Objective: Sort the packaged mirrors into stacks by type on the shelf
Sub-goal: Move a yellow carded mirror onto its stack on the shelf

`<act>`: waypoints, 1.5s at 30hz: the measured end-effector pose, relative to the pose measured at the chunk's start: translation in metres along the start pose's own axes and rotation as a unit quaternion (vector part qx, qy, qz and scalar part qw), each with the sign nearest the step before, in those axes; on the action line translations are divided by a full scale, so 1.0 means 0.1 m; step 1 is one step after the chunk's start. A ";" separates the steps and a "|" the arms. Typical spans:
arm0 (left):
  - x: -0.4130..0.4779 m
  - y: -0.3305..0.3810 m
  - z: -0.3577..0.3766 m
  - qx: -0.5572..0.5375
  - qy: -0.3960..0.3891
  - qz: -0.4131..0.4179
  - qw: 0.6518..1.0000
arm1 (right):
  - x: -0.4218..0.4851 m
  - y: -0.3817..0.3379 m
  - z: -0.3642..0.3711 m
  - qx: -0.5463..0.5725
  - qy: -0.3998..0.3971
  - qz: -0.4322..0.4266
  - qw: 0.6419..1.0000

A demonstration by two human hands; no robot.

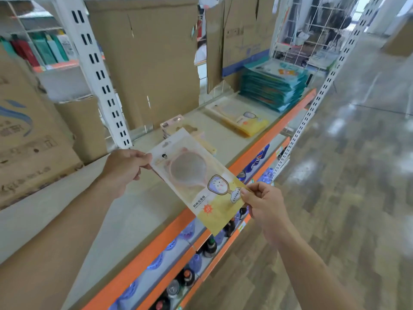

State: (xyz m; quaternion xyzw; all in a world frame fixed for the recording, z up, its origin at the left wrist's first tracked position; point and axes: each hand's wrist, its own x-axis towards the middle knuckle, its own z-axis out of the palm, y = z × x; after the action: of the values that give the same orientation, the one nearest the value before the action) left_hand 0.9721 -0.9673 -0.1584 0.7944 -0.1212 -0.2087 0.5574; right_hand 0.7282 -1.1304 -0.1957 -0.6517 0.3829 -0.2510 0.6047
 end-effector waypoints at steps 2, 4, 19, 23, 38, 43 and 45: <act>0.10 0.05 0.06 0.003 -0.003 0.003 1.000 | 0.12 -0.02 -0.02 0.004 0.004 -0.003 1.000; 0.19 0.10 0.14 0.009 -0.003 0.005 1.000 | 0.23 -0.02 -0.05 0.008 0.004 -0.001 1.000; 0.49 0.60 1.03 -0.009 0.033 0.007 0.999 | 1.11 -0.11 -0.75 -0.007 -0.032 0.005 0.999; 0.56 0.62 1.27 -0.004 0.043 0.003 0.999 | 1.33 -0.12 -1.00 -0.014 -0.049 -0.006 0.999; 0.93 1.02 1.91 -0.010 0.069 0.022 0.997 | 2.17 -0.18 -1.43 -0.020 -0.089 -0.013 0.996; 1.28 1.16 2.09 0.000 0.081 0.024 0.996 | 2.53 -0.25 -1.43 -0.027 -0.087 -0.008 0.996; 1.45 1.18 2.11 -0.001 0.081 0.025 0.996 | 2.68 -0.28 -1.41 -0.030 -0.086 -0.007 0.996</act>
State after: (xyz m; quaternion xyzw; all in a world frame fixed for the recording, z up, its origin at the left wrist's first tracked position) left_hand 1.0065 -1.2467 -0.1379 0.8049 -0.0954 -0.1301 0.5710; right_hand 0.7784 -1.4302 -0.1846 -0.6912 0.3328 -0.1866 0.6138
